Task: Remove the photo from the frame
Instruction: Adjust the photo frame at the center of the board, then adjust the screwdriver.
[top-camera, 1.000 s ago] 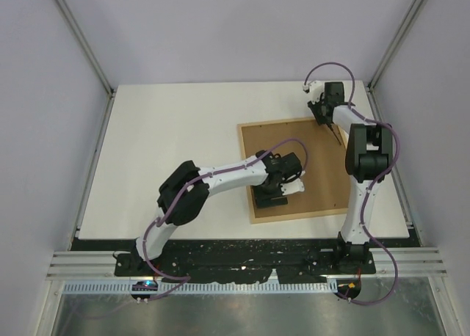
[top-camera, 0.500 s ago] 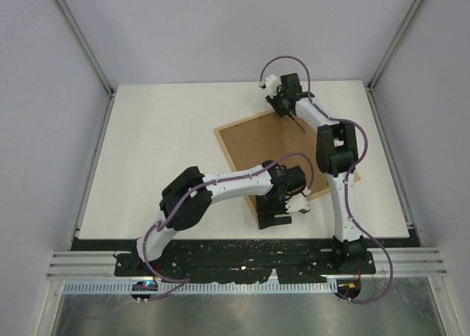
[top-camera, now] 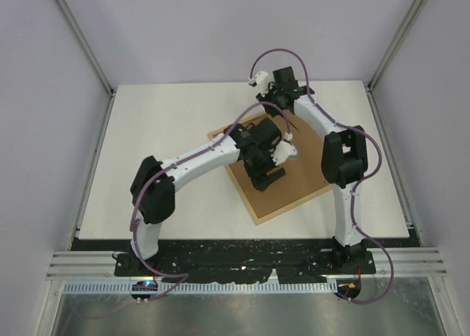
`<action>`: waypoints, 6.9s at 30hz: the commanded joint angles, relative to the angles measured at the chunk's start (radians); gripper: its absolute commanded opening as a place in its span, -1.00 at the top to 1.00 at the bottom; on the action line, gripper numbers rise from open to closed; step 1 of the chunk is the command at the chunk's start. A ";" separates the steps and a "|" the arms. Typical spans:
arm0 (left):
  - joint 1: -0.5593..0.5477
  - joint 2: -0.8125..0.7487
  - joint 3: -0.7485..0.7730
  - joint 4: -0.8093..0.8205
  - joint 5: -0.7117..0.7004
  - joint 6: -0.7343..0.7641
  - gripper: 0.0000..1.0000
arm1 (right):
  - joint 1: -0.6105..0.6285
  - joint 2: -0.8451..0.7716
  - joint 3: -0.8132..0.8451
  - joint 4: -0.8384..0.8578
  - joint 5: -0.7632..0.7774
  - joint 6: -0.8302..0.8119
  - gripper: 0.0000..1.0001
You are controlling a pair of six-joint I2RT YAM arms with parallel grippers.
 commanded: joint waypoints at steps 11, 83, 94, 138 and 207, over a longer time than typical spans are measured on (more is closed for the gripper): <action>0.320 -0.006 0.253 0.058 -0.399 -0.042 -0.82 | -0.296 -0.732 -0.611 -0.042 0.051 -0.129 0.85; 0.144 0.103 -0.153 -0.010 0.334 -0.182 -0.99 | -0.301 -0.297 -0.666 0.198 0.270 -0.111 0.85; 0.098 0.099 -0.120 0.001 0.415 -0.201 -0.99 | -0.263 -0.246 -0.530 0.175 0.281 -0.071 0.85; 0.294 -0.428 -0.154 0.433 0.625 -0.140 -0.99 | -0.252 -1.151 -0.776 0.539 -0.798 1.066 0.85; 0.262 -0.180 0.087 -0.275 0.734 0.237 1.00 | -0.231 -0.962 -0.497 -0.650 -0.954 0.025 -0.39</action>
